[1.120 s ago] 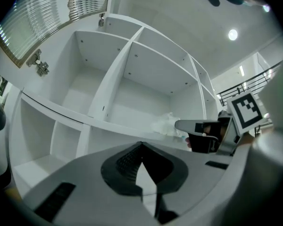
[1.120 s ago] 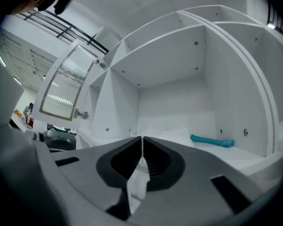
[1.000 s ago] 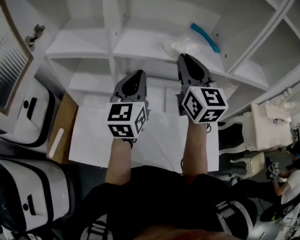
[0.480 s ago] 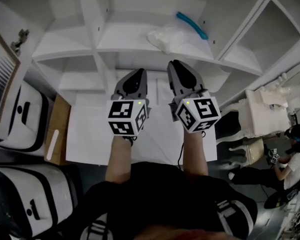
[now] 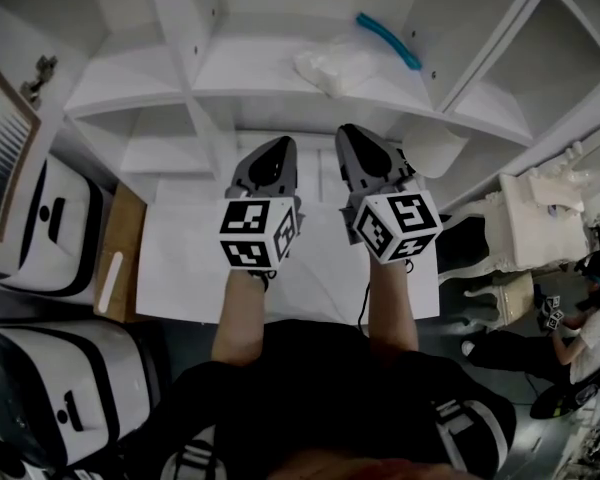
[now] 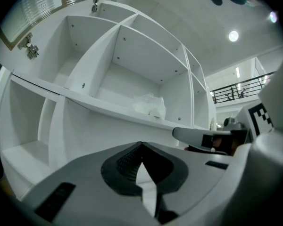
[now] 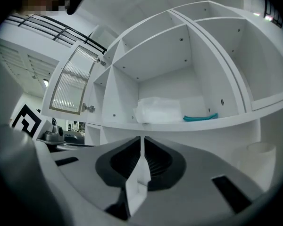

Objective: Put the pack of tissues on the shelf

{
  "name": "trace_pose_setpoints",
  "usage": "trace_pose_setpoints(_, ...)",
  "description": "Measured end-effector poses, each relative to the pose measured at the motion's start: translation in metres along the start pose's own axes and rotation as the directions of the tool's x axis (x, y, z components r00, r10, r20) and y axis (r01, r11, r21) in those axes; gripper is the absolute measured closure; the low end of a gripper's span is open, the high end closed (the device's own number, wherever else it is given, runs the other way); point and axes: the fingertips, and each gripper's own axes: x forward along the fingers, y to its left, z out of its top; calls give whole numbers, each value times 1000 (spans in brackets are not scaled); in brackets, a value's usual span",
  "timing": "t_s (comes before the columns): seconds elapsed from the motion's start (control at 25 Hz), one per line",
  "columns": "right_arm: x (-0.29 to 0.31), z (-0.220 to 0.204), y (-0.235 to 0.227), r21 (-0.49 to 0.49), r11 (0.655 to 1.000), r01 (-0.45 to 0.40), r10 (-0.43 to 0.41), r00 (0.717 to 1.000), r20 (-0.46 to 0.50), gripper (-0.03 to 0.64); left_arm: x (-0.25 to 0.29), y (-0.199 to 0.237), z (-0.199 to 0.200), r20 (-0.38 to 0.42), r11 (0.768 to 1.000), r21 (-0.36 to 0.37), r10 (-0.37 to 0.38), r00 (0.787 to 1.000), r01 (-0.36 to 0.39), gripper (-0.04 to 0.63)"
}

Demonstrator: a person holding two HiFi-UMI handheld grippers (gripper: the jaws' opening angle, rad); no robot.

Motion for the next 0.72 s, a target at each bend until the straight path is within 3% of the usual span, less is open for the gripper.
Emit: trace_pose_setpoints(0.72, 7, -6, 3, -2, 999, -33, 32, 999, -3, 574, 6, 8, -9, -10, 1000, 15, 12, 1000, -12, 584)
